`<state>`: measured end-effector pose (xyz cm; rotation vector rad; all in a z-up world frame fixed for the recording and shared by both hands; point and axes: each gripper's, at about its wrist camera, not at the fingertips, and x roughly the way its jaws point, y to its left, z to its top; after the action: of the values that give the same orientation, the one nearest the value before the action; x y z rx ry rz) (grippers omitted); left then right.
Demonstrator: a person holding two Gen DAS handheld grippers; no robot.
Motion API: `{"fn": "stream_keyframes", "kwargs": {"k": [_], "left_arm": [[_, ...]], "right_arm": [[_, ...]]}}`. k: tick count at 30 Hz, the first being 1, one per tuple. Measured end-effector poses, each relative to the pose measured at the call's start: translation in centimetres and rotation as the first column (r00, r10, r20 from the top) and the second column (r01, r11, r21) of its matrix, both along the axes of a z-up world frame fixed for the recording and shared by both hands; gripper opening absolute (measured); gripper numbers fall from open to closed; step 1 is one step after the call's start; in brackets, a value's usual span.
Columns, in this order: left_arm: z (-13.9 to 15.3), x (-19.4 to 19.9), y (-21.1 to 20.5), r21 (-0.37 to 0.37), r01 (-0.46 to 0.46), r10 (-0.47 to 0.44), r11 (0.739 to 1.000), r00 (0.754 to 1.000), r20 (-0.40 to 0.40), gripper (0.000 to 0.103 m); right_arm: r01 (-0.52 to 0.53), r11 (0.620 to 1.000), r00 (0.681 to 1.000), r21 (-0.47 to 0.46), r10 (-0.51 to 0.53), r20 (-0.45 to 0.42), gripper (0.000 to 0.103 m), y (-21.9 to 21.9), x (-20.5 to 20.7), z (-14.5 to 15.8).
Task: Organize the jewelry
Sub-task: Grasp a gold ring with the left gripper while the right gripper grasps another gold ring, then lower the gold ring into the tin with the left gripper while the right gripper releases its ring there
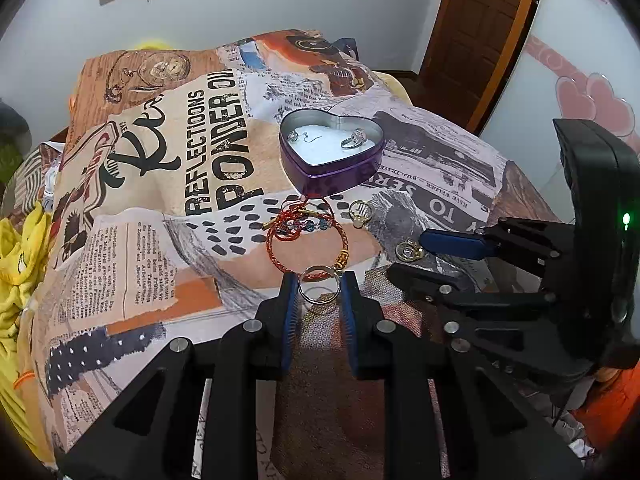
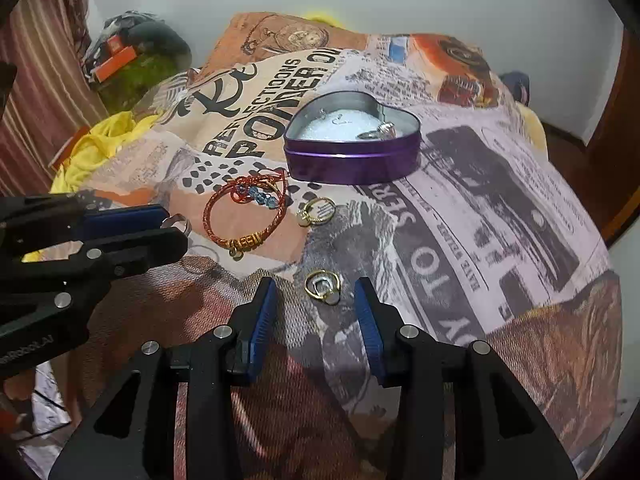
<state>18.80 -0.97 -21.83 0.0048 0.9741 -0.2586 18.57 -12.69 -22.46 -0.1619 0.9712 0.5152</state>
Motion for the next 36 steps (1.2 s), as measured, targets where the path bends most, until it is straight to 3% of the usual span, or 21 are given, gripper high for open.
{"fn": "stream_keyframes", "kwargs": {"k": [3, 5, 19, 36], "left_arm": [[-0.1, 0.0, 0.0, -0.004, 0.001, -0.001, 1.0, 1.0, -0.001, 0.021], [-0.1, 0.1, -0.1, -0.005, 0.001, -0.001, 1.0, 1.0, -0.003, 0.021], [0.7, 0.6, -0.3, -0.002, 0.001, -0.001, 1.0, 1.0, 0.019, 0.021], [4.7, 3.0, -0.7, -0.001, 0.007, -0.007, 1.0, 0.992, 0.125, 0.021]], "right_arm": [[-0.002, 1.0, 1.0, -0.023, 0.002, 0.026, 0.03, 0.2, -0.1, -0.2], [0.005, 1.0, 0.999, -0.03, -0.004, 0.036, 0.017, 0.0, 0.0, -0.2], [0.036, 0.999, 0.998, 0.009, -0.036, 0.054, 0.017, -1.0, 0.0, 1.4], [0.085, 0.994, 0.975, 0.071, -0.098, 0.2, 0.017, -2.6, 0.8, 7.0]]}}
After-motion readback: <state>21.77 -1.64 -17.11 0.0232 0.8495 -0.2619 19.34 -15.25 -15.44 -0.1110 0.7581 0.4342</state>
